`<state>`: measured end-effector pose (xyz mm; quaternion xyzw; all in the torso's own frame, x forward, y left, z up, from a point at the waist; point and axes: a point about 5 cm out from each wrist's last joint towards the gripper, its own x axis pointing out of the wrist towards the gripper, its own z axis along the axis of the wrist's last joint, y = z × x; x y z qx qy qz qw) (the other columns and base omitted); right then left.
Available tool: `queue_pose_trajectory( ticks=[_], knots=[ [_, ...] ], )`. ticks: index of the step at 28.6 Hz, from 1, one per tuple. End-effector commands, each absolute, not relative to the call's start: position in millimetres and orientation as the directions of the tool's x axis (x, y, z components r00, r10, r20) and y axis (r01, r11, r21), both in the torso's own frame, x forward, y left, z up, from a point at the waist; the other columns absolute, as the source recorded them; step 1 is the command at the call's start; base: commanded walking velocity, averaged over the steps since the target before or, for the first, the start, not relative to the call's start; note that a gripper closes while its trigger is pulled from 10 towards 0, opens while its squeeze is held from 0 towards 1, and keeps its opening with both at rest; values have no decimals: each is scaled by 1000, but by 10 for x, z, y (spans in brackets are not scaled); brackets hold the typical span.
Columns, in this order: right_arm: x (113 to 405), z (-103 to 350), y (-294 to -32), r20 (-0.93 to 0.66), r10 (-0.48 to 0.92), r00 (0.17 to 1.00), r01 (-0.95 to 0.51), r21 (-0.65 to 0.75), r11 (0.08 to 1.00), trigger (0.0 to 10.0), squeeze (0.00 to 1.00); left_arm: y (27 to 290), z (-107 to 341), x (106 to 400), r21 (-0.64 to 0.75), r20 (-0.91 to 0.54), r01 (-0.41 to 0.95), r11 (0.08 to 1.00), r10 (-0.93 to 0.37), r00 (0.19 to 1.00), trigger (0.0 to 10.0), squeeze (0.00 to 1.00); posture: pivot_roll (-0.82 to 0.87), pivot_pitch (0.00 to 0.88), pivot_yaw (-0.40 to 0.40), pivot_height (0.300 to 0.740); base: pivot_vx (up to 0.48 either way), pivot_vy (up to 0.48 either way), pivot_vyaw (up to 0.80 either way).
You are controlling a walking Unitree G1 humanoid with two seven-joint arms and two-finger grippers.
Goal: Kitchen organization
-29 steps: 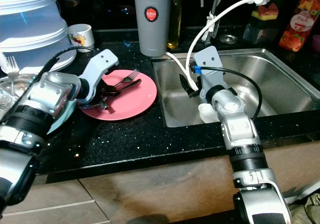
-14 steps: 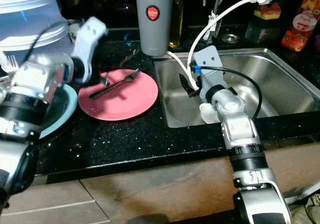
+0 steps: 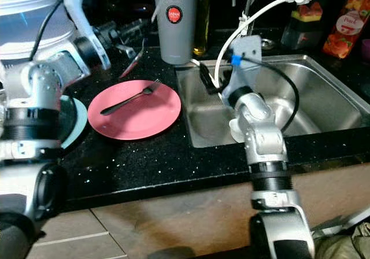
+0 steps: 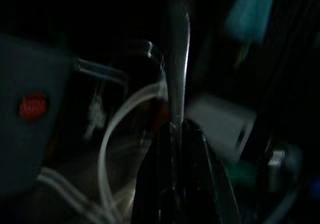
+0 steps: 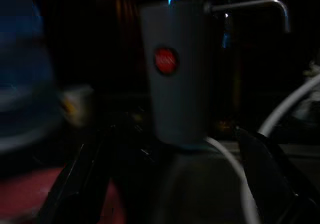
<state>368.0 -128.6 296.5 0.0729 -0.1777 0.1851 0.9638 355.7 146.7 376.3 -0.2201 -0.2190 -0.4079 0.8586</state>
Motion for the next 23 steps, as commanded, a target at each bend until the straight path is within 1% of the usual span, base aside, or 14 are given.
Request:
queue_pose_trajectory(
  ticks=[1,2,4,6,7,8,9,11,13,15,17,19,22,23],
  knots=[
    [3656,2940,-1293,369,330,869,-400,128,908,10000,1000,1567,3846,3464,-235,663,801,551,-511,547,0,0,53,80,-21,740,0,0,0],
    [3656,2940,-1293,369,330,869,-400,128,908,10000,1000,1567,3846,3464,-235,663,801,551,-511,547,0,0,53,80,-21,740,0,0,0],
    [3630,2897,-1226,363,351,863,-426,153,892,10000,1000,1591,3816,3404,-272,707,802,531,-455,541,0,0,55,79,-22,740,0,0,0],
    [3605,2864,-1170,359,361,861,-443,179,878,10000,1000,1598,3748,3356,-314,724,813,490,-431,539,0,0,54,76,-23,740,0,0,0],
    [3593,2857,-1147,359,366,858,-453,197,870,10000,1000,1591,3703,3335,-331,717,819,469,-439,542,0,0,52,75,-24,740,0,0,0],
    [3575,2862,-1121,363,372,854,-467,222,856,10000,1000,1561,3620,3303,-330,688,825,459,-481,543,0,0,52,76,-24,740,0,0,0],
    [3575,2862,-1121,363,372,854,-467,222,856,10000,1000,1561,3620,3303,-330,688,825,459,-481,543,0,0,52,76,-24,740,0,0,0],
    [3551,2895,-1097,377,380,845,-489,258,833,10000,1000,1510,3491,3241,-299,629,828,474,-555,545,0,0,52,76,-24,740,0,0,0],
    [3543,2959,-1110,404,377,834,-508,293,810,10000,1000,1503,3396,3210,-258,568,813,523,-598,565,0,0,49,71,-22,740,0,0,0],
    [3545,3009,-1136,423,372,826,-520,319,792,10000,1000,1523,3323,3219,-260,514,786,561,-608,604,0,0,51,72,-23,740,0,0,0],
    [3554,3057,-1159,437,366,822,-525,331,784,10000,1000,1548,3248,3250,-255,457,741,621,-598,658,0,0,53,70,-21,740,0,0,0],
    [3556,3096,-1162,448,371,813,-533,319,783,10000,1000,1551,3199,3266,-241,420,715,656,-594,686,0,0,51,77,-20,740,0,0,0],
    [3564,3192,-1157,463,375,804,-541,306,783,10000,996,1506,3149,3237,-247,401,714,654,-602,690,0,0,46,77,-24,740,0,0,0],
    [3559,3217,-1157,468,374,801,-545,310,779,10000,314,1488,3137,3218,-244,397,718,651,-609,687,0,0,46,77,-24,740,0,0,0]
  ],
)
